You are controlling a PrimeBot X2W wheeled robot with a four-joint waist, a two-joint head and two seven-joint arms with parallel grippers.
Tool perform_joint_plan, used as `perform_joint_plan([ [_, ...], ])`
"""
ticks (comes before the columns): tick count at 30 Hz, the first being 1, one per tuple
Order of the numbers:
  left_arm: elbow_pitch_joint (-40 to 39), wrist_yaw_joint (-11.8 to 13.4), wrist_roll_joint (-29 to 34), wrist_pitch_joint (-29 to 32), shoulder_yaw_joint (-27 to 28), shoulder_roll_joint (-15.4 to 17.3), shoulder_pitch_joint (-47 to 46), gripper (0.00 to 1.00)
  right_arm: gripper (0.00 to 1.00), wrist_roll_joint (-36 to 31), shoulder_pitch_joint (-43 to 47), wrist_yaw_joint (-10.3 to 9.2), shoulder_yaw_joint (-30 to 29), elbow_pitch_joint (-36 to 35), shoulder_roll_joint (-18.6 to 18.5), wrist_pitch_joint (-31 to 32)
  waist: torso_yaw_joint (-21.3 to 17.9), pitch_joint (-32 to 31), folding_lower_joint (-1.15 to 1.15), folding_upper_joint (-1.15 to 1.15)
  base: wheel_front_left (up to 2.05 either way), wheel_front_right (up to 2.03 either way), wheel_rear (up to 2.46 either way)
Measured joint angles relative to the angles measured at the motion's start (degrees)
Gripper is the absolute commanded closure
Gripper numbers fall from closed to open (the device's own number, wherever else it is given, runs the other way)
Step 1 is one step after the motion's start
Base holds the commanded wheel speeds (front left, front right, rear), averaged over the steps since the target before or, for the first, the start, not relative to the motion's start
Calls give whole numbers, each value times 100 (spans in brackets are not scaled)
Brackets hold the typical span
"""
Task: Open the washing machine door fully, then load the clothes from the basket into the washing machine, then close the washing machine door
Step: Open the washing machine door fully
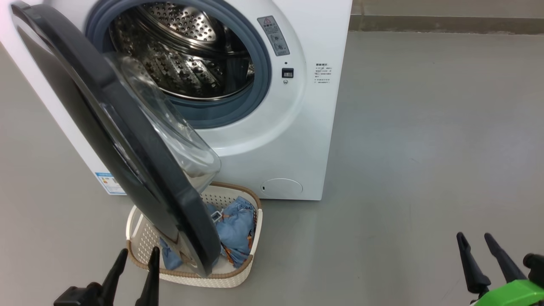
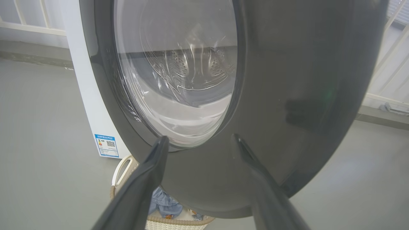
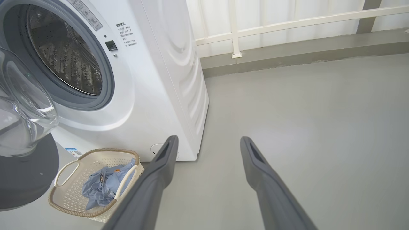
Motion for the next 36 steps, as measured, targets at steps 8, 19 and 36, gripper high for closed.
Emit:
perform_joint_plan([
  [8,80,0,-8,0,16,-12,-1,0,0,-141,164,0,-24,57,142,0,51,4,0,0,0,0,0],
  [19,-871,0,-1,-1,739,-271,-329,100,0,-165,165,0,-107,-40,193,0,101,18,0,0,0,0,0],
  [36,-1840,0,-243,-7,-1273,-659,-772,100,0,-222,159,0,-386,-199,243,-3,41,268,0,0,0,0,0],
])
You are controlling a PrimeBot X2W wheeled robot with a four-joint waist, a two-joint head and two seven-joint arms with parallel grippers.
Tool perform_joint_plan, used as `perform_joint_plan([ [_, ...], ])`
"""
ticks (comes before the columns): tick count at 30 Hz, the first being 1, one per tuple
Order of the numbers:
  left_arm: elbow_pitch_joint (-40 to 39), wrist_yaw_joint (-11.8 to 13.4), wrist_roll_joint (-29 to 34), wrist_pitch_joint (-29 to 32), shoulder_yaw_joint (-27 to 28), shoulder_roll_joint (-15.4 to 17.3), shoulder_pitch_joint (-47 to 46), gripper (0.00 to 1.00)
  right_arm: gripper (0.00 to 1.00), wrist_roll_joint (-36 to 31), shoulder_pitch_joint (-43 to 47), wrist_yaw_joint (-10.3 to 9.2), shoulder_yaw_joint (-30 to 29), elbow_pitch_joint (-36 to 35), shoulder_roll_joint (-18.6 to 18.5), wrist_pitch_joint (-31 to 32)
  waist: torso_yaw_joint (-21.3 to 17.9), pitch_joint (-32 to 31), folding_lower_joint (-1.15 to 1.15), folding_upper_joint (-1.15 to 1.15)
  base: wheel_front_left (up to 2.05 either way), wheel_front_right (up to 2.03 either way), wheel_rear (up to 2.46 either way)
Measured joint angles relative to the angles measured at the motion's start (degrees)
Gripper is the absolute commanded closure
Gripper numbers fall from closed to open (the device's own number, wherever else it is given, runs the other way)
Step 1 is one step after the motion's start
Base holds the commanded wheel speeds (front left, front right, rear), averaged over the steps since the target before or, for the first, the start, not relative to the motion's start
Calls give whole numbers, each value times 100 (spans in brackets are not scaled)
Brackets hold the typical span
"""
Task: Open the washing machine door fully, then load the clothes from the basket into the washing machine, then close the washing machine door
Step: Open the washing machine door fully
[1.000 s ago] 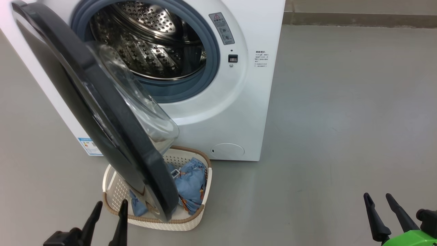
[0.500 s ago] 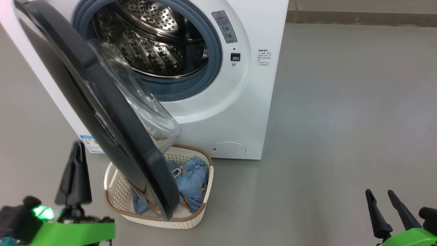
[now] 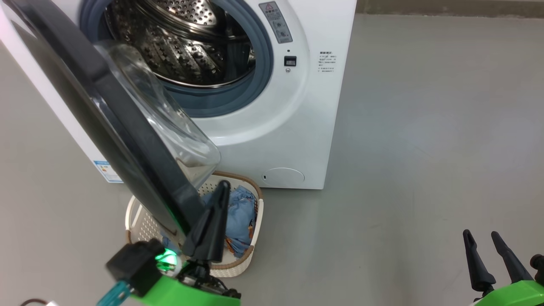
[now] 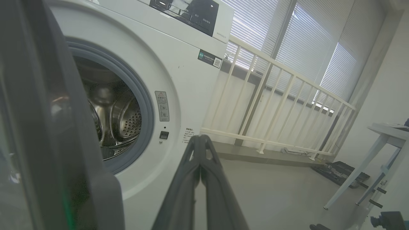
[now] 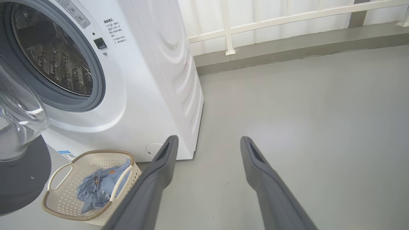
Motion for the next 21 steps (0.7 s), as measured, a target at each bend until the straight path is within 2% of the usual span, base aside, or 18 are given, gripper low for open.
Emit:
perform_joint_plan([
  [9,1642,54,-394,3,-183,-10,-396,100,0,-7,-16,0,-4,-36,23,0,-54,75,0,0,0,0,0],
  [14,2051,58,-539,5,-170,-27,-475,100,0,-7,-16,0,-4,-53,26,0,-41,61,0,0,0,0,0],
  [21,2187,62,-571,8,-70,-116,-488,100,0,-7,-16,0,7,-66,44,0,6,12,0,0,0,0,0],
])
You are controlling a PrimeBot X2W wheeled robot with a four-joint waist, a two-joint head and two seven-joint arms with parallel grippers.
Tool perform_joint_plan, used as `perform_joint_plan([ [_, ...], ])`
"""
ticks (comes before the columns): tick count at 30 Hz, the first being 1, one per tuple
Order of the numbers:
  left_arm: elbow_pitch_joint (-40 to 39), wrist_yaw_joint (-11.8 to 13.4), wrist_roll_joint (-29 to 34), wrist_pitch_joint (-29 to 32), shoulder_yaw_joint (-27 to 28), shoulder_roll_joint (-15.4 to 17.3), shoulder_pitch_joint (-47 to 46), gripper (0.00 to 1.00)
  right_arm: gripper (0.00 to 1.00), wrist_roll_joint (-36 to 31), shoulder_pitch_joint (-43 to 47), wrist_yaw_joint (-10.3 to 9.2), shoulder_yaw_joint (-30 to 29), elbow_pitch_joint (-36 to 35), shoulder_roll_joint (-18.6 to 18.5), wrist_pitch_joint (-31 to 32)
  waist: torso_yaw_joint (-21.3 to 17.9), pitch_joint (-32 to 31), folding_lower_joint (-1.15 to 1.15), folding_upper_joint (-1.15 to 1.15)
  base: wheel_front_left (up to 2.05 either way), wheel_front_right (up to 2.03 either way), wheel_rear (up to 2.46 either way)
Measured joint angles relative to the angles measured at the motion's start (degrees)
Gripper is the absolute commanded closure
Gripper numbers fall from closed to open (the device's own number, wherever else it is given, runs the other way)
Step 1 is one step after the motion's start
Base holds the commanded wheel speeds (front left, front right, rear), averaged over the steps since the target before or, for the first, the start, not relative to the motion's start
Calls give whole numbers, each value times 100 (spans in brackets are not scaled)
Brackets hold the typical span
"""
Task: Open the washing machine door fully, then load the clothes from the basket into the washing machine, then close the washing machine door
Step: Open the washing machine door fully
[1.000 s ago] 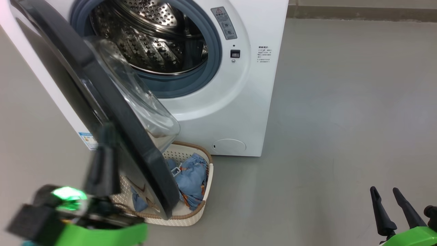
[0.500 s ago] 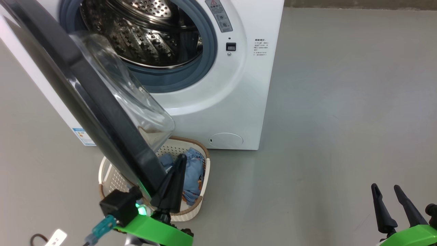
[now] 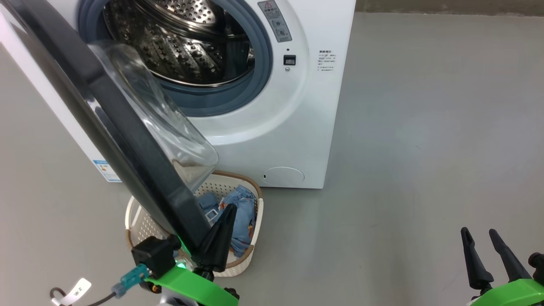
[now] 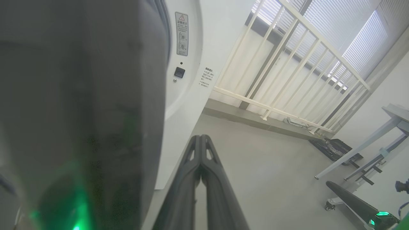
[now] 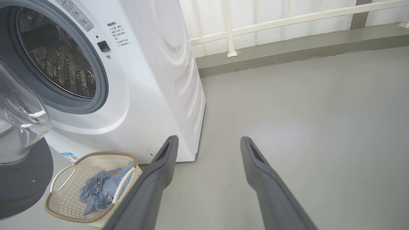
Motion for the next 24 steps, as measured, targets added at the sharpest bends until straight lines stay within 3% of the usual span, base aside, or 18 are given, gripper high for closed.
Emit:
perform_joint_plan([
  [24,-621,157,432,0,860,-31,965,100,0,-9,10,0,162,-80,-10,0,552,-79,0,0,0,0,0],
])
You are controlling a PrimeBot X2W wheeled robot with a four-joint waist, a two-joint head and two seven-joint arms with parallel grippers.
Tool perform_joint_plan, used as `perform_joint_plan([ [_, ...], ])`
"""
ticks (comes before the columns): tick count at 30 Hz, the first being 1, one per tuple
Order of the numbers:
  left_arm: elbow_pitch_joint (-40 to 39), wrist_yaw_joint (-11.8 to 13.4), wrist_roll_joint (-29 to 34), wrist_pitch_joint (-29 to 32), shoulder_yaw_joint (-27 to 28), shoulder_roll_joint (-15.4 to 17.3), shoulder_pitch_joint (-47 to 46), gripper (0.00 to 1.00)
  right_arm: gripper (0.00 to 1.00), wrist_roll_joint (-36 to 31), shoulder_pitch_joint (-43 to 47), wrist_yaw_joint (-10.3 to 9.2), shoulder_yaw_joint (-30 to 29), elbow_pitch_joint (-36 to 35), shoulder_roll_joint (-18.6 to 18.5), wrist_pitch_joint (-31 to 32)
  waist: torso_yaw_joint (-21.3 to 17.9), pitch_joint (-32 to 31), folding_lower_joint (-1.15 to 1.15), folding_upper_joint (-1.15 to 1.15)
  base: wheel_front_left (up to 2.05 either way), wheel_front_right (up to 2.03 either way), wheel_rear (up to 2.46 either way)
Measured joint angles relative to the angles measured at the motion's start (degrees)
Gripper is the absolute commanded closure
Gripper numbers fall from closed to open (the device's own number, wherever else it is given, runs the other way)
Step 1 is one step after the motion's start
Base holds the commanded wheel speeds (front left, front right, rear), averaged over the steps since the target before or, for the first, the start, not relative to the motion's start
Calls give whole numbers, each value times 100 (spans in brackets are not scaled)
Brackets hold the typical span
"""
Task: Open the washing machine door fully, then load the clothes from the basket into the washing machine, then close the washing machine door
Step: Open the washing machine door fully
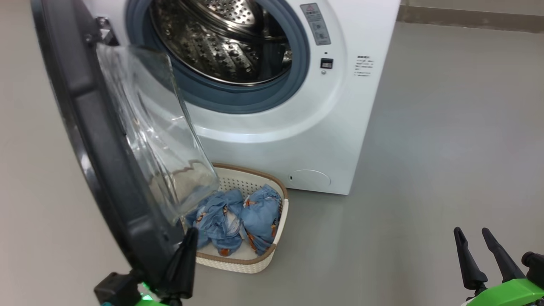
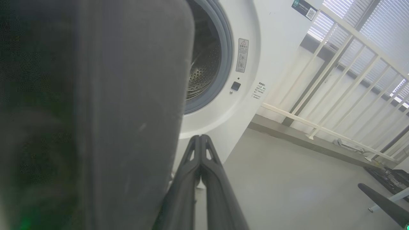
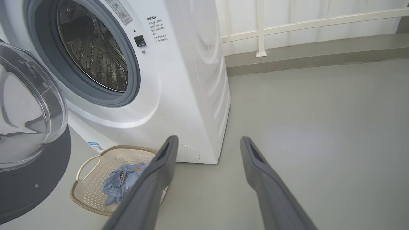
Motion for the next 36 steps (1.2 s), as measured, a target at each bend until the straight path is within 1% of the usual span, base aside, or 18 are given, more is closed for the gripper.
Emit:
perform_joint_plan([
  [10,-255,140,170,0,625,37,380,100,0,0,-1,0,21,-1,-7,0,317,12,0,0,0,0,0],
  [15,-277,193,283,0,1046,43,485,100,0,0,-3,0,53,18,-2,0,419,19,0,0,0,0,0],
  [23,-185,241,369,0,1874,91,524,100,0,0,-5,0,142,19,58,0,434,60,0,0,0,0,0],
  [36,472,164,603,0,2965,431,53,100,0,1,-32,0,157,-16,60,0,363,264,0,0,0,0,0],
])
